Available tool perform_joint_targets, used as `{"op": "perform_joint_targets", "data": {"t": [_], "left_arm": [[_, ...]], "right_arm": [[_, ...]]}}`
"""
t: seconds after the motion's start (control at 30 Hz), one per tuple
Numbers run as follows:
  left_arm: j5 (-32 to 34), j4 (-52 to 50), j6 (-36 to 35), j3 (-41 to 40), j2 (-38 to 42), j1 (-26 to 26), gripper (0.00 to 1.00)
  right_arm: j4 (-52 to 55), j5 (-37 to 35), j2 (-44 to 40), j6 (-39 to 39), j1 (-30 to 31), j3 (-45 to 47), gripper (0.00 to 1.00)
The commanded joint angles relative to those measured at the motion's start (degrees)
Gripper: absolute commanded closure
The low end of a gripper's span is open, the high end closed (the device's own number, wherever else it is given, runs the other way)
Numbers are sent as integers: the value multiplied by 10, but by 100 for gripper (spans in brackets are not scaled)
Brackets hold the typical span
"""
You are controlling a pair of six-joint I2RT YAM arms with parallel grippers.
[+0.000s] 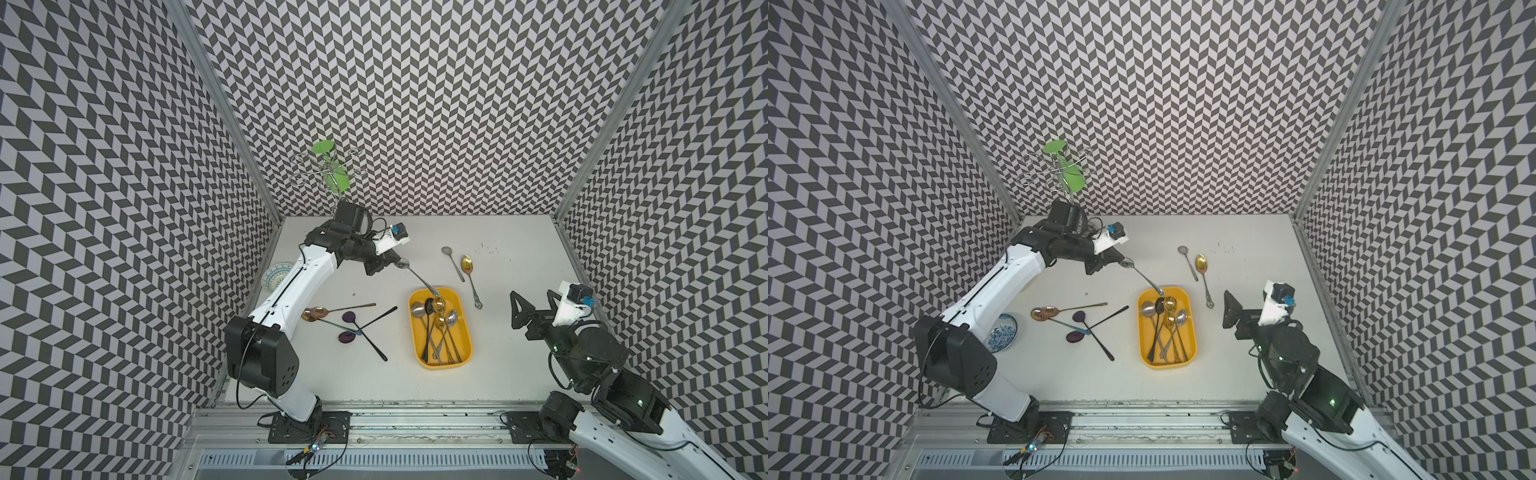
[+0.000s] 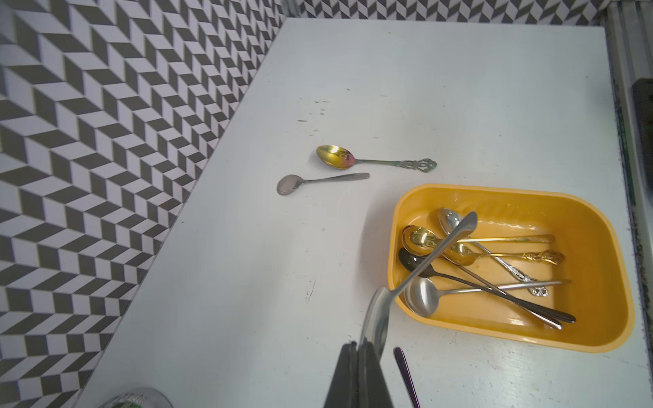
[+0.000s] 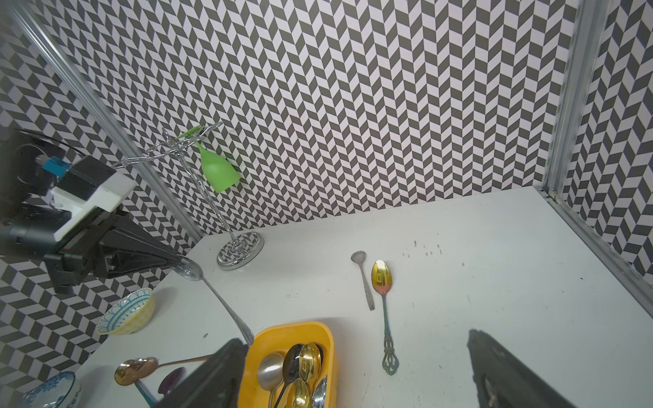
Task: Put the spoon into the storage box
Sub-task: Place the spoon in the storage box.
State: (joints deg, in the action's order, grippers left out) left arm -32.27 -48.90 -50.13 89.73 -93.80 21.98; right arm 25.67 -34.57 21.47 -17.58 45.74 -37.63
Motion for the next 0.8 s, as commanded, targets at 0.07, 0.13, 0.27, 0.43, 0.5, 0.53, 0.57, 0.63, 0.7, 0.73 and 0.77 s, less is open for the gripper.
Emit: {"op": "perform_joint_targets", "data": {"t": [0.07, 0.13, 0.27, 0.43, 0.5, 0.53, 0.57, 0.63, 0.7, 0.73, 0.77], "left_arm": [[101, -66, -101, 19, -26, 85, 100], [123, -64, -112, 15, -33, 111, 100], [146, -66, -121, 27, -56, 158, 100], [176, -76, -146, 32, -79, 206, 100], [194, -86, -157, 35, -86, 221, 100], [197, -86, -162, 35, -88, 224, 100], [201, -84, -165, 33, -88, 226, 98], [206, -76, -164, 35, -85, 228, 90], [203, -65, -161, 34, -77, 231, 77], [201, -59, -160, 30, -71, 233, 71], [201, -49, -161, 23, -62, 233, 66]], "right_arm": [[-22, -7, -5, 2, 2, 4, 1], [-22, -4, -2, 3, 2, 5, 1], [-22, -9, -3, 1, 2, 5, 1], [-22, -8, -3, 1, 2, 6, 1], [-23, -9, -4, 1, 2, 6, 1], [-23, -6, -4, 3, 2, 6, 1], [-24, -4, -4, 4, 2, 6, 1], [-23, -5, -6, 3, 2, 7, 1], [-23, -9, -7, 1, 2, 7, 1], [-23, -9, -7, 1, 2, 7, 1], [-24, -6, -6, 3, 2, 7, 1]]}}
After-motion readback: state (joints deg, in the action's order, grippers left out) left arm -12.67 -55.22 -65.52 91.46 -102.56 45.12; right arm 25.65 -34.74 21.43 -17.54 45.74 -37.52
